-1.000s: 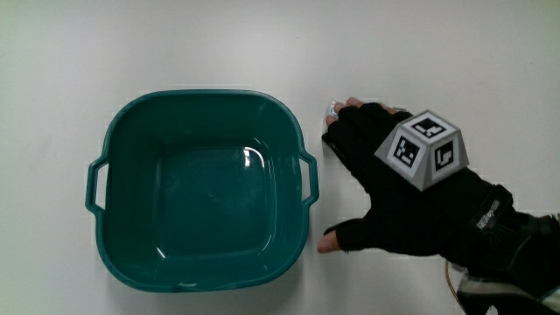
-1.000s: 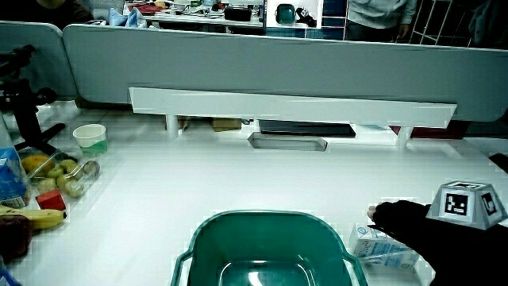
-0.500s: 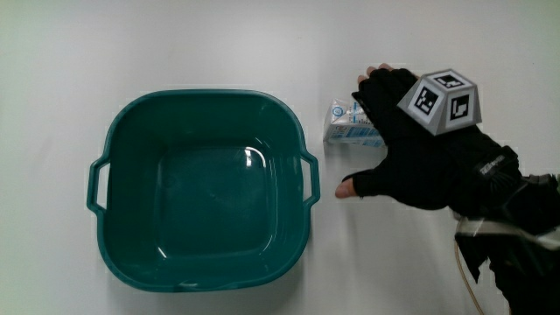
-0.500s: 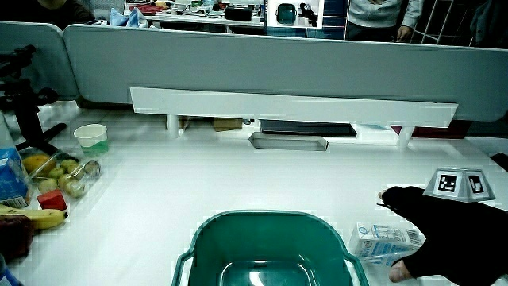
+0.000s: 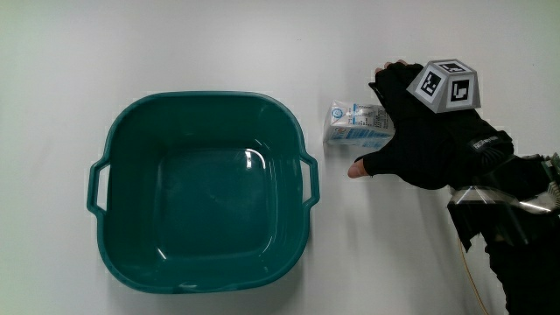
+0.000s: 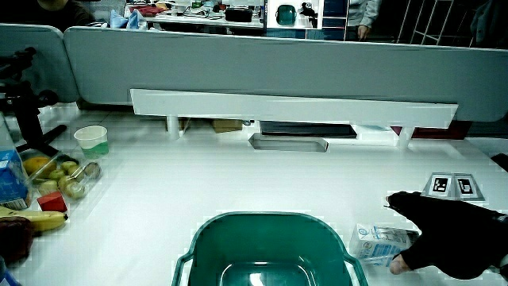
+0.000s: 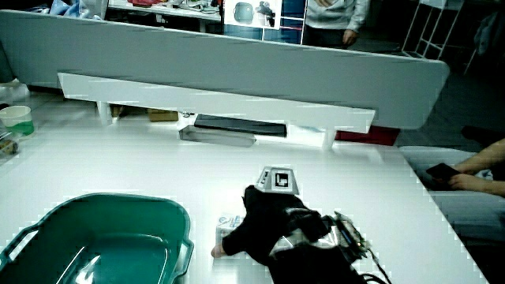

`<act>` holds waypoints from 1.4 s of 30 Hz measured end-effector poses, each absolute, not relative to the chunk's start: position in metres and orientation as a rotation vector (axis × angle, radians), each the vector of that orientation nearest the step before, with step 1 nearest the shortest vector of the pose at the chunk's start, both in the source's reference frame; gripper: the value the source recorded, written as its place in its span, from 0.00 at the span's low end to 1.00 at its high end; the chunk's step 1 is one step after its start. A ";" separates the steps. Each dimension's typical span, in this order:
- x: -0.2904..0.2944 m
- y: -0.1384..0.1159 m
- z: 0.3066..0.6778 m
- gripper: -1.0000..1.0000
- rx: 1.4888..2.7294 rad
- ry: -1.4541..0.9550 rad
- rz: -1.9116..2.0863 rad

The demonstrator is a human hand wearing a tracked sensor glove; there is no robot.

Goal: Pick milk from desk

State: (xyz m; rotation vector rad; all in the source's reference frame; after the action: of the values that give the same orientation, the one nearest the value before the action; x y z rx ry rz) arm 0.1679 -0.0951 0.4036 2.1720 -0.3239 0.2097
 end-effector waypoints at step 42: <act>0.181 -0.107 0.435 0.77 2.285 -0.283 0.276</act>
State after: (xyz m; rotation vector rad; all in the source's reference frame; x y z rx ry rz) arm 0.1812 -0.1067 0.4353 2.2846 -0.2830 0.2759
